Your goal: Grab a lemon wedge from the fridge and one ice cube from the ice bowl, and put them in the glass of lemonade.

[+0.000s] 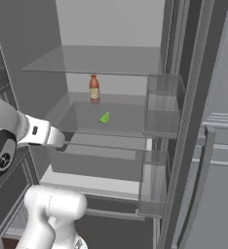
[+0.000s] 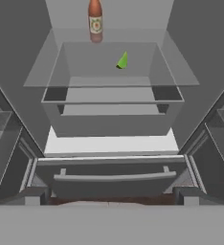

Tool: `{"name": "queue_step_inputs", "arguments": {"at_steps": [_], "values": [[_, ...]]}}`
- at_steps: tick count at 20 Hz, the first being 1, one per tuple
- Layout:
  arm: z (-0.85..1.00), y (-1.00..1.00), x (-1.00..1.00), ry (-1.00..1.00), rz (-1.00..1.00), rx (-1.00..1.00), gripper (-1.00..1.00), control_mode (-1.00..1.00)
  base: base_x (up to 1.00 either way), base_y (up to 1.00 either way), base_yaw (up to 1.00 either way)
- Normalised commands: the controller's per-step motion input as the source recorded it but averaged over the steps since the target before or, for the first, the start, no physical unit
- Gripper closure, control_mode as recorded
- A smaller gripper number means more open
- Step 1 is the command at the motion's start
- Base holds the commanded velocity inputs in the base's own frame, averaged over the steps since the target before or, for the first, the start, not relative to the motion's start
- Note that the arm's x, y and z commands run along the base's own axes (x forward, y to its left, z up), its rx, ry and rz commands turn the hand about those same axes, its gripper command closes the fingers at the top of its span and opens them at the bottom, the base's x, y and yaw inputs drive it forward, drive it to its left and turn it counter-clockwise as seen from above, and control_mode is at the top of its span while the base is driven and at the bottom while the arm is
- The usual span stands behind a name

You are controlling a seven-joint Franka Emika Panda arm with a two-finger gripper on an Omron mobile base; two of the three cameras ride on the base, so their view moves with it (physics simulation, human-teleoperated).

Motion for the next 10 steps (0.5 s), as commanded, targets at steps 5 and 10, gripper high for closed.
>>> {"name": "queue_step_inputs", "arguments": {"at_steps": [5,10], "values": [[0.00,0.00,0.00,0.00,0.00,0.00,-1.00,1.00,0.81,0.10,0.00],[0.00,0.00,0.00,0.00,0.00,0.00,-1.00,1.00,0.31,-0.02,0.01]]}}
